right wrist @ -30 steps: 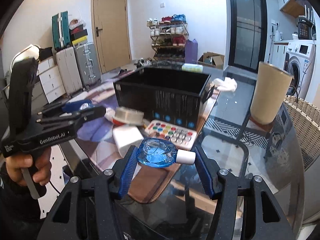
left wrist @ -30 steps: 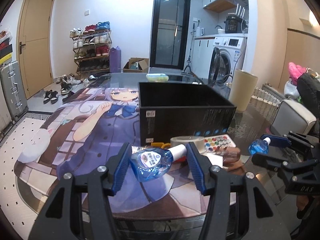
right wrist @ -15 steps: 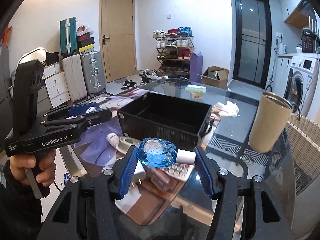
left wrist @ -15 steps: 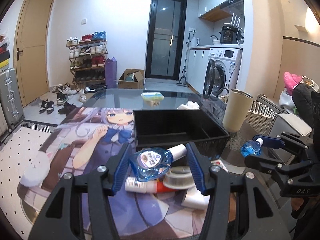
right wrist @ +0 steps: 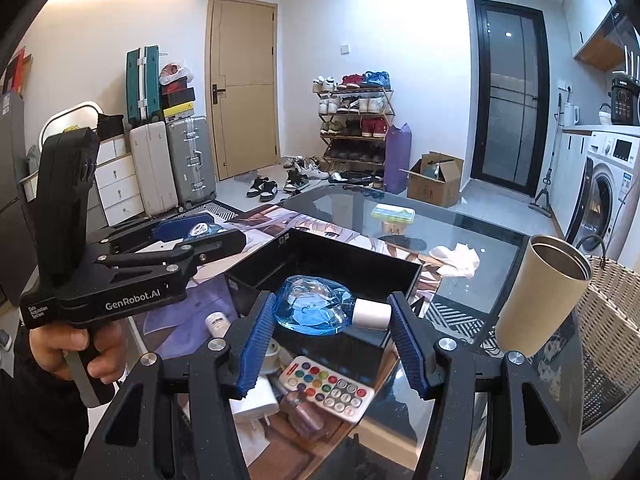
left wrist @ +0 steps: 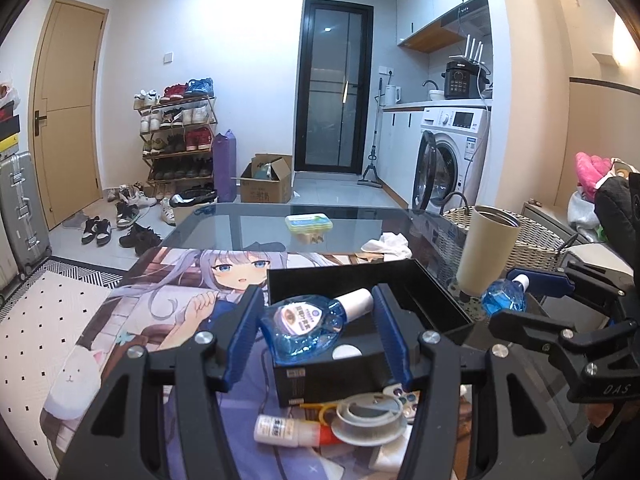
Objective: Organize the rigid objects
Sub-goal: 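Lift both blue bottles and carry them over the open black box, then lower both bottles into the box and open both tools, then withdraw both open tools up and out of the box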
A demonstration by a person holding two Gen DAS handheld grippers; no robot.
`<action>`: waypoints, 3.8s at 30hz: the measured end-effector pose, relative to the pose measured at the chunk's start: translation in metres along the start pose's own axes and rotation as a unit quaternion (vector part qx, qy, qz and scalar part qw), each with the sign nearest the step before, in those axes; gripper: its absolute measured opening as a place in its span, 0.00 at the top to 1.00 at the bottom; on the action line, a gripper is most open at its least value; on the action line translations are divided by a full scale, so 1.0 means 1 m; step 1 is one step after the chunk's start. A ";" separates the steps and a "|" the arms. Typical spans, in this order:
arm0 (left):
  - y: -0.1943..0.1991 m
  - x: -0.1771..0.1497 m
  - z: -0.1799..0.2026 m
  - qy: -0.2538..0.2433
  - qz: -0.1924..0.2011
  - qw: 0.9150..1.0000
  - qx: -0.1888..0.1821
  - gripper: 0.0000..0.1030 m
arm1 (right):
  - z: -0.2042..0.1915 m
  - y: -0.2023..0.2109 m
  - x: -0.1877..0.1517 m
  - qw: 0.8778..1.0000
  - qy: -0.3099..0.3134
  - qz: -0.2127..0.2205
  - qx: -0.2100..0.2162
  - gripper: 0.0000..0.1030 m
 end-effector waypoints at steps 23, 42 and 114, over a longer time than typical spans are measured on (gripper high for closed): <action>-0.080 0.002 0.000 -0.028 -0.041 0.999 0.016 0.46 | 0.028 -0.094 0.017 0.998 0.037 -0.043 -0.002 0.44; -0.108 -0.007 0.004 -0.051 -0.065 0.996 0.017 0.46 | 0.030 -0.137 0.008 0.995 0.070 -0.075 0.001 0.44; -0.008 -0.075 -0.024 -0.007 -0.084 0.996 0.014 0.00 | 0.006 -0.063 -0.068 0.987 -0.048 -0.151 -0.027 0.00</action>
Point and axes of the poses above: each gripper's, at about its wrist camera, not at the fingertips, and y roughly against the way its jaws point, z to its right, x to its top, the point moved 1 cm from there along -y, roughly the way its jaws point, and after that the axes turned 5 degrees about y, right-handed, at the moved point
